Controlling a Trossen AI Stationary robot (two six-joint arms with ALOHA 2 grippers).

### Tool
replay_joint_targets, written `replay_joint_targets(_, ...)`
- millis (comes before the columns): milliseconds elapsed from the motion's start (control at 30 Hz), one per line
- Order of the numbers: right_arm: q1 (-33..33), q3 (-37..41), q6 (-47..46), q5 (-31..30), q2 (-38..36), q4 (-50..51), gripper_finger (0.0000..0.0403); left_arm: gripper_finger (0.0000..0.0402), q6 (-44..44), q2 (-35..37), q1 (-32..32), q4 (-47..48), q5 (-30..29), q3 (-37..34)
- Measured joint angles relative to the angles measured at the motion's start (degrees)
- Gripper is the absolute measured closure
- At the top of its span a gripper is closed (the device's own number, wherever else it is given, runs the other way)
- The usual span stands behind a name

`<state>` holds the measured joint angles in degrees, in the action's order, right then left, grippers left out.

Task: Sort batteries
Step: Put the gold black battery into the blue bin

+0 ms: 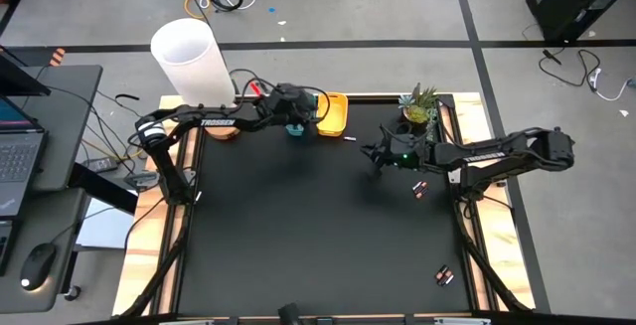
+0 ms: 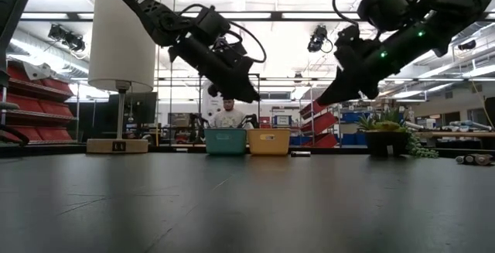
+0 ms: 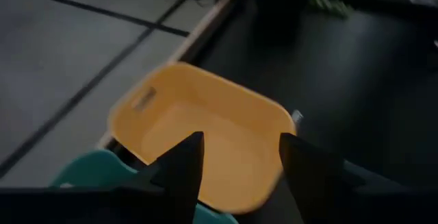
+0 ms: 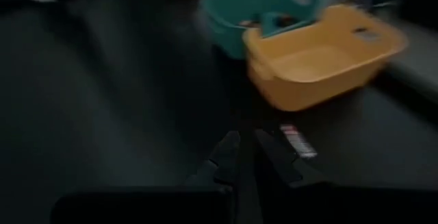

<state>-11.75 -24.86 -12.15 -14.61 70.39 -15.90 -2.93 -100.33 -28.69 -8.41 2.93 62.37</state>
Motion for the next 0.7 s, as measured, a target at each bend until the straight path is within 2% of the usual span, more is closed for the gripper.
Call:
replay_joint_targets(67,0.3,0.0,-1.9,2.6,-0.4,0.0,0.0373,0.0208,-0.1,0.1,0.2,2.8,2.6,0.0)
replay_joint_targets(167,0.5,-0.3,-4.1,3.0,-1.4,1.1,0.0373,0.0215,-0.4,0.2,0.6,6.3,5.1,0.0)
replay_joint_targets(267,0.5,-3.3,-5.8,3.0,-2.4,9.9,0.037,0.0216,-1.3,0.6,1.1,9.4,7.2,0.0)
replay_joint_targets(467,0.5,-11.9,-7.7,0.4,-2.6,31.5,0.0356,0.0216,-1.7,4.9,3.4,10.3,7.5,-1.4)
replay_joint_targets(700,-0.3,-13.2,-12.1,0.2,-2.7,41.5,0.0339,0.0216,-1.7,15.2,4.8,4.9,4.2,-10.4)
